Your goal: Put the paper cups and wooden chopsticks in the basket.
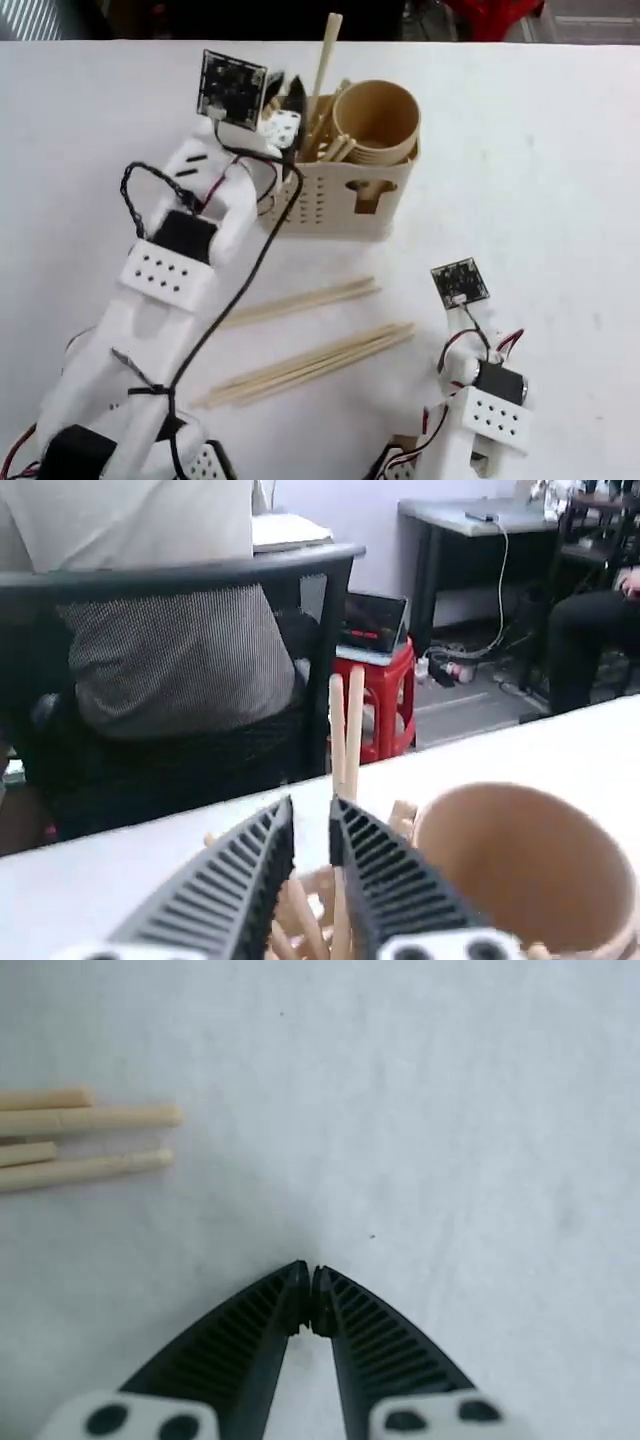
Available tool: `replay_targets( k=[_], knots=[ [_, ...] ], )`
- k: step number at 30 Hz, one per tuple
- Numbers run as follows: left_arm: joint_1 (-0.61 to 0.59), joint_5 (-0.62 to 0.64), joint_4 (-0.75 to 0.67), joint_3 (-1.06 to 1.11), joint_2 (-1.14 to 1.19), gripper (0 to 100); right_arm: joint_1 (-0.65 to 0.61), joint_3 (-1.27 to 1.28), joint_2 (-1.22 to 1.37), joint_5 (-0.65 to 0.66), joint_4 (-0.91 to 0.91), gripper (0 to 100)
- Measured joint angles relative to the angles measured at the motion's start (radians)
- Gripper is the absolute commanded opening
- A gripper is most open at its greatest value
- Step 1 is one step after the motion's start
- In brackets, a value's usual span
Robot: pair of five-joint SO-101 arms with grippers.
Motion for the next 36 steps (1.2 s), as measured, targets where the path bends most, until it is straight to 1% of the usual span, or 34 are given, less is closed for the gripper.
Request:
replay_targets(
  k=[1, 4, 12, 19, 21, 25, 36],
  knots=[
    [0.0, 0.0, 0.002, -0.028, 0.012, 18, 0.0, 0.0, 0.0, 0.0, 0.0, 1.7],
    [0.0, 0.0, 0.06, -0.166, 0.103, 16, 0.0, 0.0, 0.0, 0.0, 0.0, 1.7],
    [0.005, 0.0, 0.408, -0.736, 0.534, 16, 0.0, 0.0, 0.0, 0.0, 0.0, 1.7],
    [0.008, 0.0, 0.575, -1.157, 0.845, 16, 0.0, 0.0, 0.0, 0.0, 0.0, 1.7],
    [0.008, 0.0, 0.628, -1.254, 0.911, 14, 0.0, 0.0, 0.0, 0.0, 0.0, 1.7],
    [0.009, 0.0, 0.724, -1.413, 1.002, 2, 0.0, 0.0, 0.0, 0.0, 0.0, 1.7],
    [0.009, 0.003, 0.979, -1.726, 1.031, 2, 0.0, 0.0, 0.0, 0.0, 0.0, 1.7]
  ],
)
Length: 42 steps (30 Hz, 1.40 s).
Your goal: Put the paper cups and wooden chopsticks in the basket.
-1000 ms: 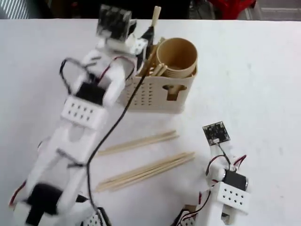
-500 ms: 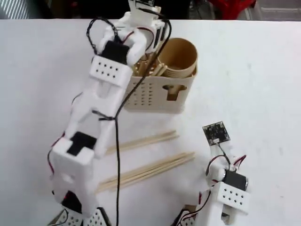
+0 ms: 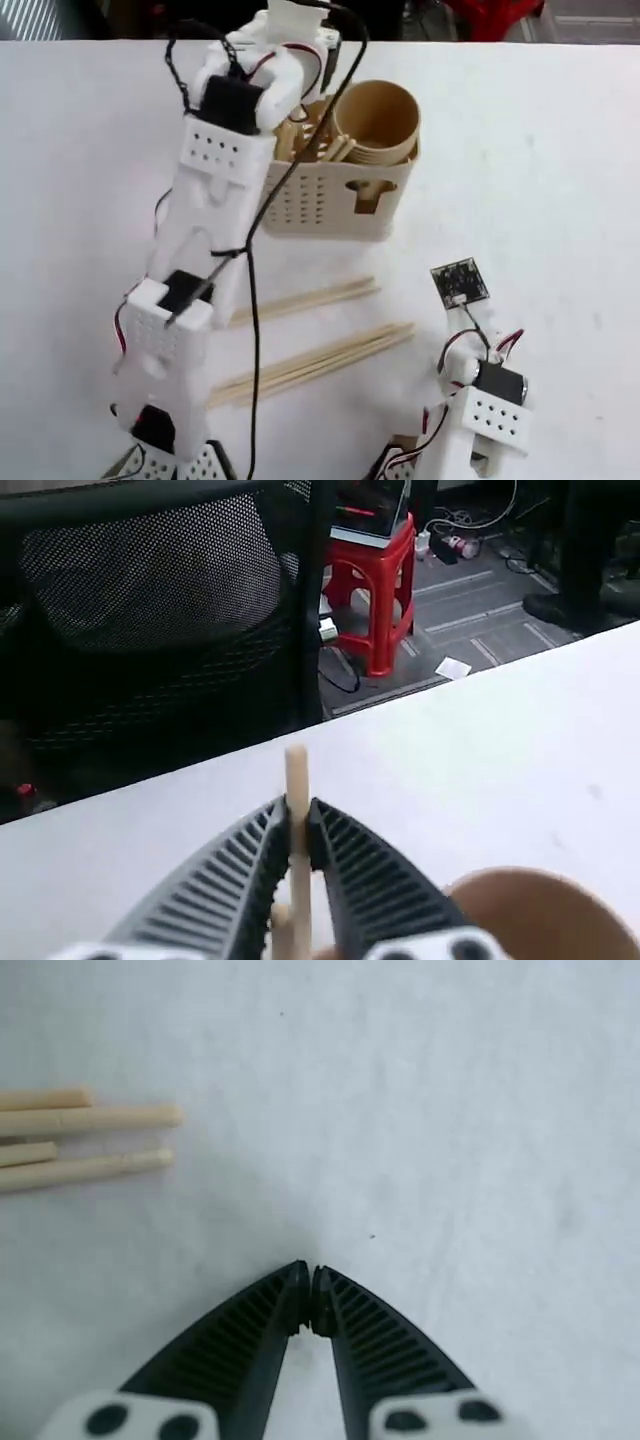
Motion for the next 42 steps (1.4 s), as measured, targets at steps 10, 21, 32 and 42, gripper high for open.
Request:
replay_targets(
  k=[10, 21, 32, 42],
  knots=[
    [0.0, -0.002, 0.288, -0.29, 0.0, 2, 0.0, 0.0, 0.0, 0.0, 0.0, 1.7],
    [-0.031, 0.0, 0.393, -0.417, 0.008, 2, 0.0, 0.0, 0.0, 0.0, 0.0, 1.7],
    [-0.069, 0.055, 0.213, -0.436, 0.008, 2, 0.0, 0.0, 0.0, 0.0, 0.0, 1.7],
    [-0.066, 0.066, 0.161, -0.436, -0.021, 2, 0.0, 0.0, 0.0, 0.0, 0.0, 1.7]
  ],
)
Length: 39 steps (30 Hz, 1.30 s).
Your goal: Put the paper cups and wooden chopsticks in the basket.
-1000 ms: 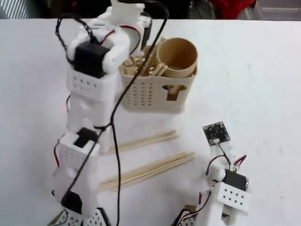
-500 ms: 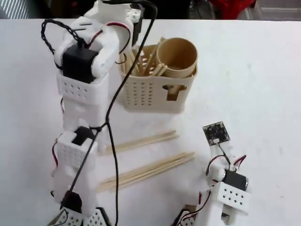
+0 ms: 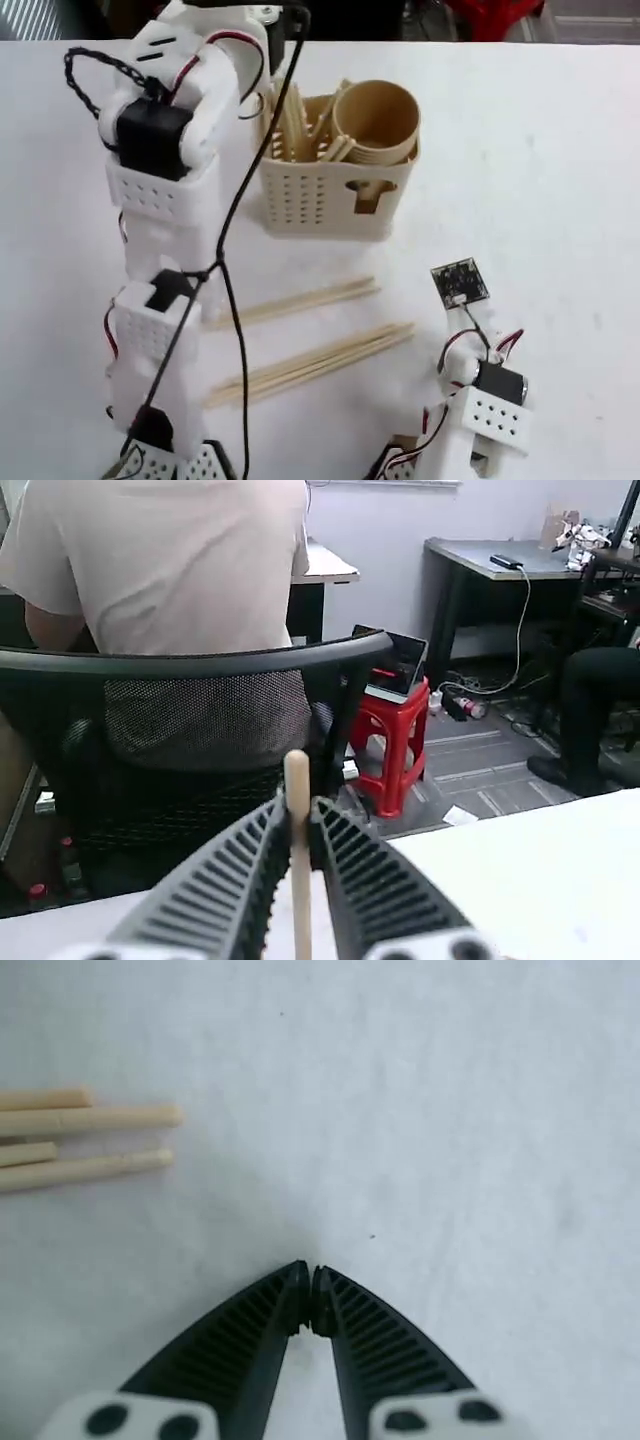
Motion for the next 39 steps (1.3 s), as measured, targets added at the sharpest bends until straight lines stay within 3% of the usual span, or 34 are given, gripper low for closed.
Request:
replay_targets(
  k=[10, 17, 26, 39],
  knots=[
    [0.0, 0.054, 0.216, 0.0, -0.029, 2, 0.0, 0.0, 0.0, 0.0, 0.0, 1.8],
    [0.0, 0.057, 0.252, 0.0, 0.011, 2, 0.0, 0.0, 0.0, 0.0, 0.0, 1.8],
    [0.008, 0.012, 0.25, 0.0, 0.011, 2, 0.0, 0.0, 0.0, 0.0, 0.0, 1.8],
    [0.041, -0.037, 0.048, 0.0, -0.029, 2, 0.0, 0.0, 0.0, 0.028, 0.0, 1.8]
  ],
)
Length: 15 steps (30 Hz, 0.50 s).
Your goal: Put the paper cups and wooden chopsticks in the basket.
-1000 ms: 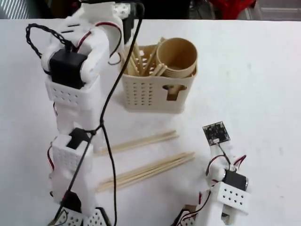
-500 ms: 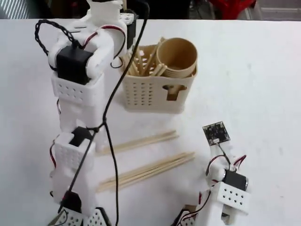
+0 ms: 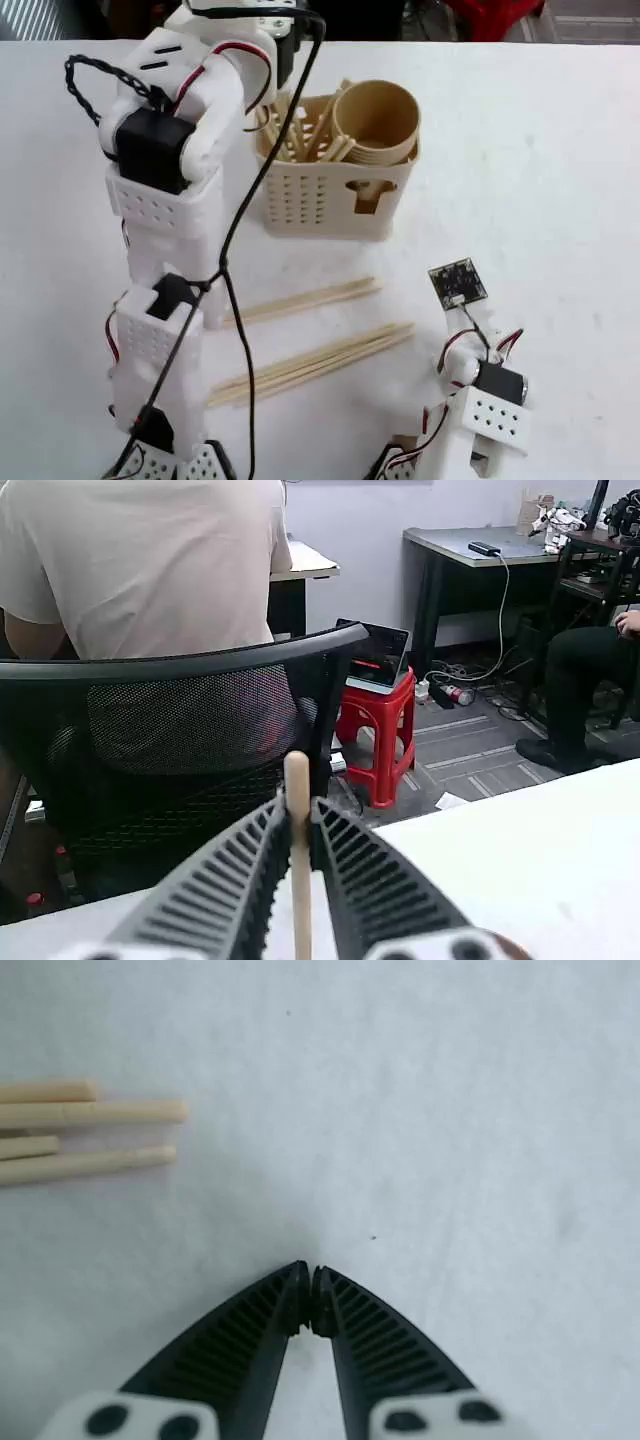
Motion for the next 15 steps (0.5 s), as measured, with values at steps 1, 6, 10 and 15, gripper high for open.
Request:
replay_targets(
  k=[1, 6, 10, 15],
  knots=[
    [0.0, 0.0, 0.0, 0.0, 0.0, 2, 0.0, 0.0, 0.0, 0.0, 0.0, 1.8],
    [0.0, 0.0, 0.0, 0.0, 0.0, 8, 0.0, 0.0, 0.0, 0.0, 0.0, 1.8],
    [0.0, 0.0, 0.0, 0.0, 0.0, 9, 0.0, 0.0, 0.0, 0.0, 0.0, 1.8],
    [0.0, 0.0, 0.0, 0.0, 0.0, 9, 0.0, 0.0, 0.0, 0.0, 0.0, 1.8]
  ],
)
